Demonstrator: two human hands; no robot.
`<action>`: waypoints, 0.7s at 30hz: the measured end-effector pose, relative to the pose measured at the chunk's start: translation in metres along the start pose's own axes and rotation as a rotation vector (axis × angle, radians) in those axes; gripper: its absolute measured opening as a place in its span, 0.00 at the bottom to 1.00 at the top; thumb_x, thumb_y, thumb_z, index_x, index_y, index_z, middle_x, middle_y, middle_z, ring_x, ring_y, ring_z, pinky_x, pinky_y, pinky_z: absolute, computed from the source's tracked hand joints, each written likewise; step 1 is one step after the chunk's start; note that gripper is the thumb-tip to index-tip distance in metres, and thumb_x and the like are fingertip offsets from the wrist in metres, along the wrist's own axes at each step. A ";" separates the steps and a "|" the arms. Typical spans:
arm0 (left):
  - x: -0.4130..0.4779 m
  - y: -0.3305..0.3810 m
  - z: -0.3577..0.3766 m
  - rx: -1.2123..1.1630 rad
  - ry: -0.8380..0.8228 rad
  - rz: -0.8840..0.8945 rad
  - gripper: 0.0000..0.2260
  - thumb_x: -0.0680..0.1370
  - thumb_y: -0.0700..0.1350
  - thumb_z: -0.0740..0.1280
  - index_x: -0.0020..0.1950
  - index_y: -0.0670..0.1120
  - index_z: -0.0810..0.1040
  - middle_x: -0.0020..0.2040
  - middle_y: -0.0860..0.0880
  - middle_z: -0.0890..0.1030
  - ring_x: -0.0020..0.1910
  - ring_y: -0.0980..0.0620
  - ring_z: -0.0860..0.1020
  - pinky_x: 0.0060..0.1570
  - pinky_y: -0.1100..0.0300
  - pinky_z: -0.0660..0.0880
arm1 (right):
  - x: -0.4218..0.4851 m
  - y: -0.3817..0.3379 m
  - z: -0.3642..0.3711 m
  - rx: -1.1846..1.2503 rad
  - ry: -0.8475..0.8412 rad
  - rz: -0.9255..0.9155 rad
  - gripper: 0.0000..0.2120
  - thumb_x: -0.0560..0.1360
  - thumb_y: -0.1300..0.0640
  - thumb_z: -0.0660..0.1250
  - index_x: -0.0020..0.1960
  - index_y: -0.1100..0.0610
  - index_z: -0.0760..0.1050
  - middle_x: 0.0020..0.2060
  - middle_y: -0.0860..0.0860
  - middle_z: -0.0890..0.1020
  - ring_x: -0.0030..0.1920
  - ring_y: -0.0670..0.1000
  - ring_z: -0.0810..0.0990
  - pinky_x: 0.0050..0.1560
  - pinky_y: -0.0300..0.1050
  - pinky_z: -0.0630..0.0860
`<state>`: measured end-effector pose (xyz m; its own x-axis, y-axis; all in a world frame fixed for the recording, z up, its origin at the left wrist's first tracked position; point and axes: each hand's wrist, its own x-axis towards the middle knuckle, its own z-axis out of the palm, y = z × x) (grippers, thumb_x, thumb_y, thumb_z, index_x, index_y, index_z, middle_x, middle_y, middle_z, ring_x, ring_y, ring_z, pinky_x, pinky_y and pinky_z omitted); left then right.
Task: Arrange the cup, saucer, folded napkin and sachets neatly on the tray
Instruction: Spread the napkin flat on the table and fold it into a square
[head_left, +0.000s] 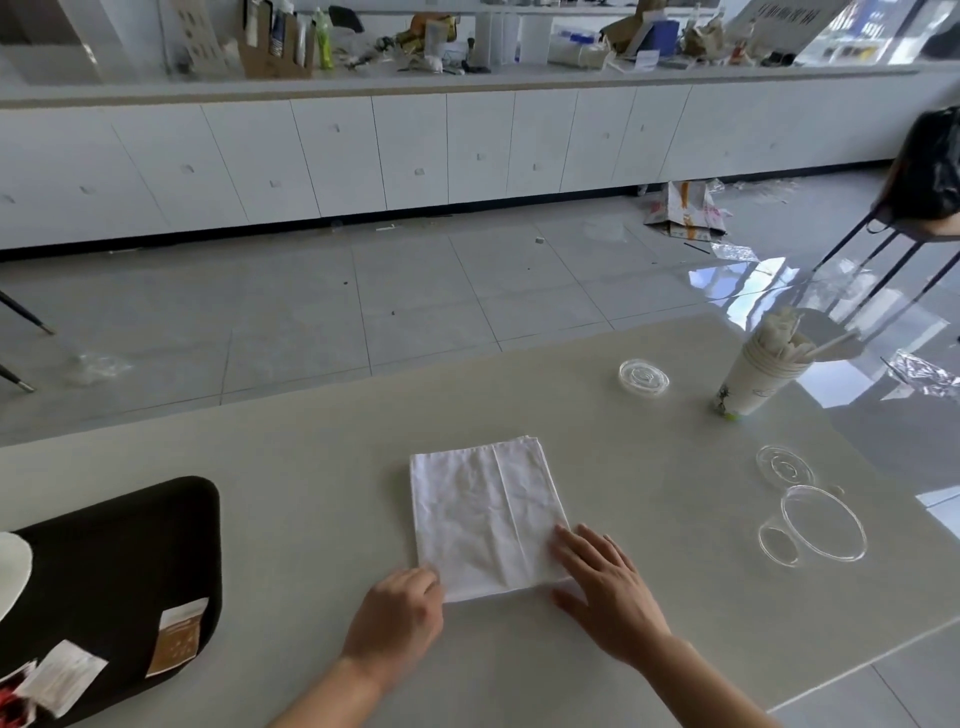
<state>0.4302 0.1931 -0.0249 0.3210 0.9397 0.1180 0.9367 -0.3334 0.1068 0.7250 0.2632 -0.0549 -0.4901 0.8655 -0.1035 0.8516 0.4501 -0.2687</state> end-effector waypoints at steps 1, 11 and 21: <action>-0.001 0.001 -0.002 -0.009 -0.007 -0.027 0.01 0.63 0.43 0.68 0.32 0.48 0.77 0.31 0.51 0.77 0.28 0.50 0.77 0.28 0.60 0.72 | -0.002 0.000 -0.002 0.002 -0.013 0.000 0.30 0.78 0.39 0.61 0.77 0.46 0.62 0.77 0.40 0.56 0.78 0.50 0.55 0.78 0.48 0.47; -0.022 -0.004 -0.019 -0.160 -0.074 -0.142 0.08 0.63 0.44 0.78 0.36 0.50 0.80 0.30 0.53 0.80 0.27 0.52 0.79 0.23 0.64 0.71 | -0.024 -0.027 -0.015 0.061 0.149 -0.029 0.23 0.69 0.55 0.77 0.63 0.47 0.79 0.60 0.42 0.82 0.58 0.51 0.80 0.54 0.45 0.79; -0.075 -0.001 -0.024 -0.576 0.047 -0.287 0.07 0.77 0.45 0.67 0.51 0.56 0.80 0.47 0.60 0.83 0.46 0.58 0.81 0.45 0.67 0.74 | -0.045 -0.045 -0.021 0.233 0.137 0.016 0.02 0.76 0.58 0.68 0.47 0.51 0.77 0.39 0.47 0.82 0.40 0.53 0.79 0.37 0.47 0.75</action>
<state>0.4017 0.1217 -0.0105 0.0499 0.9976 0.0475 0.7549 -0.0688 0.6523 0.7129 0.2083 -0.0177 -0.4336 0.9009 0.0163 0.7855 0.3868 -0.4832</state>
